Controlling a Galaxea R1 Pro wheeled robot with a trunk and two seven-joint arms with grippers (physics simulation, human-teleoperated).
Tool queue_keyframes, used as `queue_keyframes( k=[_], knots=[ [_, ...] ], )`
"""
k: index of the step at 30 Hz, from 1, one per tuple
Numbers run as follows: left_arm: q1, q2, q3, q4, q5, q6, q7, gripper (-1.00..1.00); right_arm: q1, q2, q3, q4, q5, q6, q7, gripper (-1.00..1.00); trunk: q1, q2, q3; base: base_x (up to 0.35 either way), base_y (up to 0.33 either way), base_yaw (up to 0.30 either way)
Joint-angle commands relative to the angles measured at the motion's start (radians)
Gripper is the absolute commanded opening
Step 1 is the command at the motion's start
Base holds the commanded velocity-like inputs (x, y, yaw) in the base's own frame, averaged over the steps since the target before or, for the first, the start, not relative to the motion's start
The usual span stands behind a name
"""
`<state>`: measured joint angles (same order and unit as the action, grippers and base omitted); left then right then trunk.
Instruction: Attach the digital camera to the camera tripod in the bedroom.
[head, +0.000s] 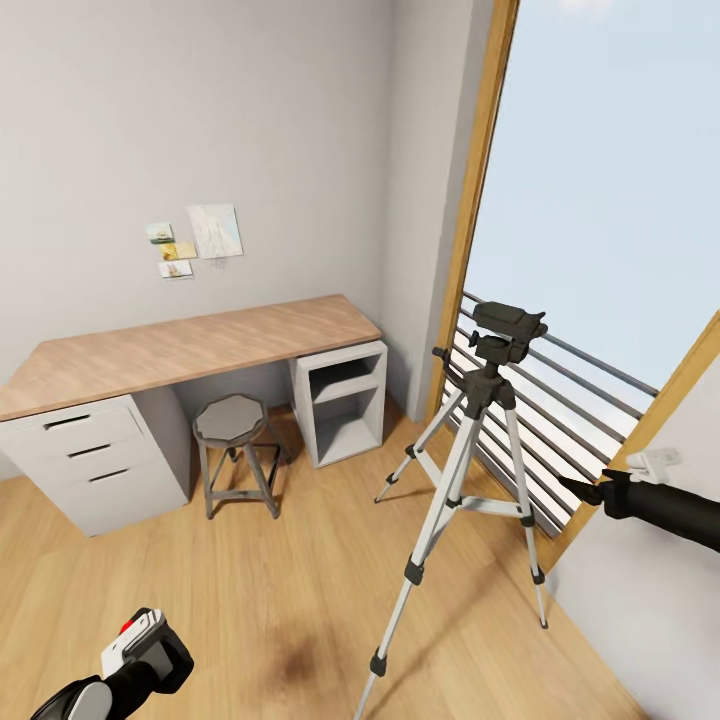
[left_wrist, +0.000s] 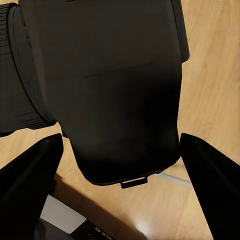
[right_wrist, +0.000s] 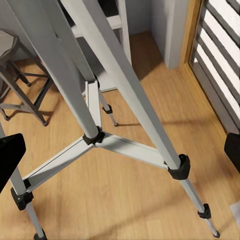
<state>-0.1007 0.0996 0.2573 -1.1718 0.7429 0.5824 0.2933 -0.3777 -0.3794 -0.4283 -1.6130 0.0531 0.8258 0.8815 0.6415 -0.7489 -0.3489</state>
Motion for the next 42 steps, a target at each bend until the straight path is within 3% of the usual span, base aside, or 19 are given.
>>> queue_keyframes(
  k=[1,16,42],
  knots=[
    [-0.001,0.000,0.000,-0.002,0.010,0.004,0.009,-1.00,-0.001,0.000,-0.001,-0.001,0.006,0.006,0.008,1.00,0.000,-0.001,-0.001,0.000,0.000,0.000],
    [-0.001,0.000,0.000,-0.002,0.009,0.004,0.009,-1.00,-0.001,0.000,0.000,-0.001,0.007,0.006,0.008,1.00,0.000,-0.001,-0.001,0.001,0.000,0.104],
    [-0.001,-0.001,-0.001,-0.001,0.013,0.005,0.009,-1.00,0.006,-0.004,0.000,0.001,0.010,0.006,0.007,1.00,0.000,-0.001,-0.001,0.078,-0.020,0.008]
  ],
)
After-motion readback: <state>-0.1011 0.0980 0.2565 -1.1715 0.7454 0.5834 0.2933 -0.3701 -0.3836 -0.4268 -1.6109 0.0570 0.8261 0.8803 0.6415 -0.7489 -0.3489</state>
